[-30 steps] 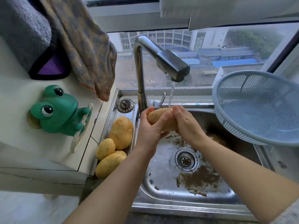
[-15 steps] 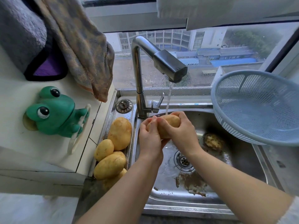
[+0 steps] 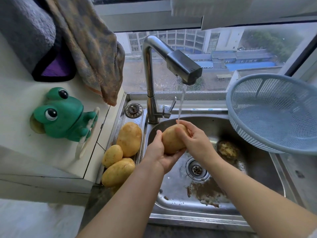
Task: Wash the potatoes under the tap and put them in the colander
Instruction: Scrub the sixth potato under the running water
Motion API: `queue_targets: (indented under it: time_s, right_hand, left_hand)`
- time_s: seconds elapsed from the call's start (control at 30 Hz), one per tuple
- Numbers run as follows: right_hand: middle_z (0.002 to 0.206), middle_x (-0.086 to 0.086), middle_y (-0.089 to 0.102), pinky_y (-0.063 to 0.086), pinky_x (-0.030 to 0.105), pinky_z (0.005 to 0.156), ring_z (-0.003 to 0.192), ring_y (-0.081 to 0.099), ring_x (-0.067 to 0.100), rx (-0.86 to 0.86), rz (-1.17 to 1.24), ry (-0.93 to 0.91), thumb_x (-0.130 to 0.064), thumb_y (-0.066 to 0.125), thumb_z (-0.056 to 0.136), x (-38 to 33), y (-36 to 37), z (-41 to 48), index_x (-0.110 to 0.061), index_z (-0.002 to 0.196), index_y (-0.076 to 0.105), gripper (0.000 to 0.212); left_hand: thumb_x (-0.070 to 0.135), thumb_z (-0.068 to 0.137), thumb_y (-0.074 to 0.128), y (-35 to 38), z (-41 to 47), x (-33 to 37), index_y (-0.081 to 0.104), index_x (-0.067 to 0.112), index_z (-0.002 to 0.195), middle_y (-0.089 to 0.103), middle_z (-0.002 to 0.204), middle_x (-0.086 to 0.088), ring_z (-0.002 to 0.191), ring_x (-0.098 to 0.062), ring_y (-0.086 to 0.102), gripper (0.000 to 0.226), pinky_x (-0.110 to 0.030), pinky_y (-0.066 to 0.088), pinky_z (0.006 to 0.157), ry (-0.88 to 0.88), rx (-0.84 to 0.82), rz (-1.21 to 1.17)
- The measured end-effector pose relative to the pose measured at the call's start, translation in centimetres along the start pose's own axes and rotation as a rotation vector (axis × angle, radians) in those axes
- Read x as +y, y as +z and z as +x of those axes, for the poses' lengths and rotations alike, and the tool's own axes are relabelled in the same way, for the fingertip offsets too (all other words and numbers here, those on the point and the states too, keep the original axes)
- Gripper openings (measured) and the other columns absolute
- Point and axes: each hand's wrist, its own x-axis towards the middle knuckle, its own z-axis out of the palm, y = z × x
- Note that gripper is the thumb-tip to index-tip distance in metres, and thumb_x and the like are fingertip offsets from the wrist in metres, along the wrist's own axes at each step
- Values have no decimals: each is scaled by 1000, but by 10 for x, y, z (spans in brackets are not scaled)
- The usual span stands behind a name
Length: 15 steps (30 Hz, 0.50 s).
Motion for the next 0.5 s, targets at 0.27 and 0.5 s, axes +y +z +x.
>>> queue_targets:
  time_s: [0.27, 0.5]
  right_hand:
    - [95, 2, 61, 45, 18, 57, 55, 50, 6, -230, 63, 110, -32, 65, 89, -5, -19, 3, -38, 126, 56, 39]
    - [95, -4, 63, 47, 17, 60, 71, 57, 7, -118, 56, 113, -30, 70, 86, -10, -9, 0, -30, 122, 63, 37]
  left_hand:
    - [42, 95, 56, -7, -3, 2, 43, 5, 133, 49, 125, -30, 93, -44, 58, 55, -53, 54, 70, -1, 39, 15]
    - [41, 96, 54, -6, -9, -9, 45, 10, 121, 50, 115, -26, 94, -41, 57, 42, -50, 54, 63, 92, 57, 16]
